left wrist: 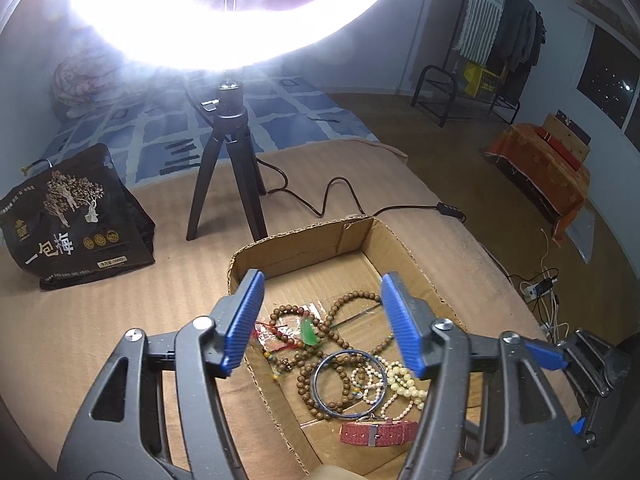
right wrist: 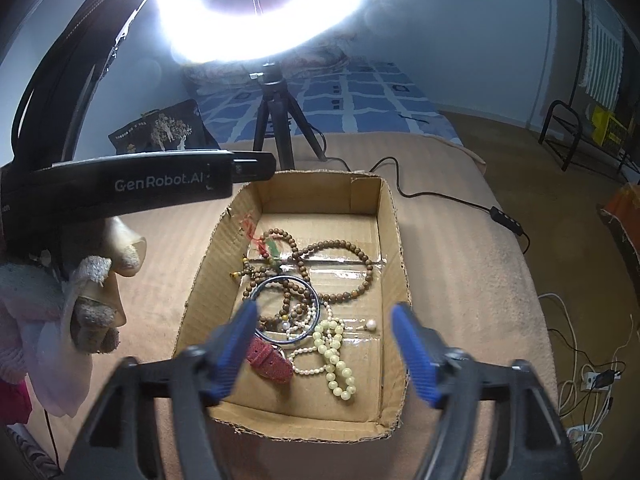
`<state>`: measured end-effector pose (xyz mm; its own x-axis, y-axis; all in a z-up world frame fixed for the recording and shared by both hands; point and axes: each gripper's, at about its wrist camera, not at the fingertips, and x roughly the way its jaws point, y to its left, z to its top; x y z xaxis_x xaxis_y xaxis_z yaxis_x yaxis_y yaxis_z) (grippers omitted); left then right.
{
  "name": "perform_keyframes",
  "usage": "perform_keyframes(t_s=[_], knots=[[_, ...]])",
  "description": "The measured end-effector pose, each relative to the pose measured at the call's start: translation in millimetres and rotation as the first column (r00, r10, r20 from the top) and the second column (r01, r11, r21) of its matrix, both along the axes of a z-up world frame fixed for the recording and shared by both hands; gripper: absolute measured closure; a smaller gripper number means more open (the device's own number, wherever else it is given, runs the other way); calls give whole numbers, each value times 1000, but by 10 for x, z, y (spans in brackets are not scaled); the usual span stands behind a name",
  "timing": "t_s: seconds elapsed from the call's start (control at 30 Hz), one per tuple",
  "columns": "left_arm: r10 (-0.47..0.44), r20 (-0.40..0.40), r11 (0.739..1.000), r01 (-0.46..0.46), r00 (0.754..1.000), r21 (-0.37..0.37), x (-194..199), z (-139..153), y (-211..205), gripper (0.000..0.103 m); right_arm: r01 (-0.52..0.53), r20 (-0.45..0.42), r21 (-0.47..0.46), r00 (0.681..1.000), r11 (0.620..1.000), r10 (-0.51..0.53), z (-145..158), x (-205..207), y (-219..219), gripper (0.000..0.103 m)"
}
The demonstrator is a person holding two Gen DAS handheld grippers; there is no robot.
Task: Organize jewelry
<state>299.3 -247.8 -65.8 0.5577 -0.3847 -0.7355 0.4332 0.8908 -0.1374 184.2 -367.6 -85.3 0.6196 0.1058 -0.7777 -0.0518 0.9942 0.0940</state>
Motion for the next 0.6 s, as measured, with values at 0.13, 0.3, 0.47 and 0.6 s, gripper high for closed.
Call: perform_keyframes(t_s=[0.13,0.3,0.47,0.6], knots=[[3,-10,1000,-3,1000,4,2,-4,15,38,5,7,-11,1000,1000,-5,9,0,28,13],[3,-5,1000,-3,1000,9,-44,14,56,38,17,10,-36,1000,999,-17,25,-14,64,8],[11,4,1000,-11,1000,6,-117,71,115,38,22,24,-43,999,999,-21,87,-71,83,7],[18,15,1000,-18,1000,-1,-190,135,167,38,27,34,-51,999,998,-25,136,-130,96,6]])
